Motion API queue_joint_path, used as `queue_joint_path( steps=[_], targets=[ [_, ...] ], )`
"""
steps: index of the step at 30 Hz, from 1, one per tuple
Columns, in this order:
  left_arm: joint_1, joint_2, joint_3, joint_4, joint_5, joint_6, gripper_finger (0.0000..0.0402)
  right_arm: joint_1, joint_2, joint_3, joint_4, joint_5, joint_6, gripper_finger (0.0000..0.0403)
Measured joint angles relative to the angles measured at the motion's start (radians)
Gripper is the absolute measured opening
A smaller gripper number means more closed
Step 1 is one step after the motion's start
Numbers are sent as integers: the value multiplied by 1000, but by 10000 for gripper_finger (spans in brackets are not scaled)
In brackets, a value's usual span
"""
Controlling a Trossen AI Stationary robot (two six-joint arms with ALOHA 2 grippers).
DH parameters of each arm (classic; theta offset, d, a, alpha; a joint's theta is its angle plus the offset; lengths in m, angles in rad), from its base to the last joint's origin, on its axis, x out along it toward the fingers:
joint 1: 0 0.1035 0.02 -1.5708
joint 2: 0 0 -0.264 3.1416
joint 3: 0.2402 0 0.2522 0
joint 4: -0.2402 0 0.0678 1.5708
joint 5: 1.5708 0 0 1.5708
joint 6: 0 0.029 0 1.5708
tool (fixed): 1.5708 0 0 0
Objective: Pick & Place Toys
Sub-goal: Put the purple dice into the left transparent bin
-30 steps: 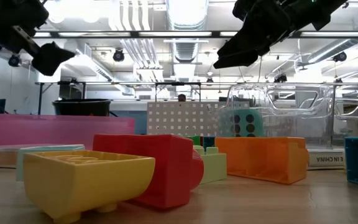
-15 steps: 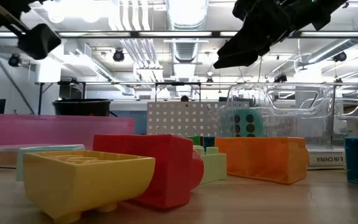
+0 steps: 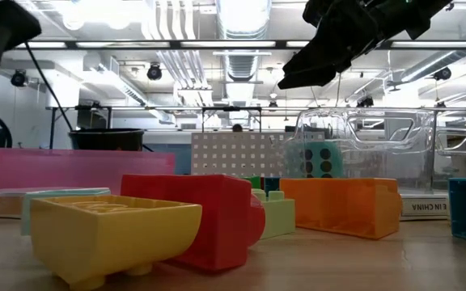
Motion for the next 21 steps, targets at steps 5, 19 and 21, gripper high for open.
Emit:
queue_joint_path(
  steps=[5, 19, 21],
  targets=[
    [-16, 68, -36, 17, -1, -30, 386, 0, 0, 0, 0, 0, 0, 378],
    [-58, 151, -35, 55, 83, 52, 386, 0, 0, 0, -1, 0, 0, 378],
    [-71, 154, -37, 66, 82, 53, 386, 0, 0, 0, -1, 0, 0, 378]
  ],
)
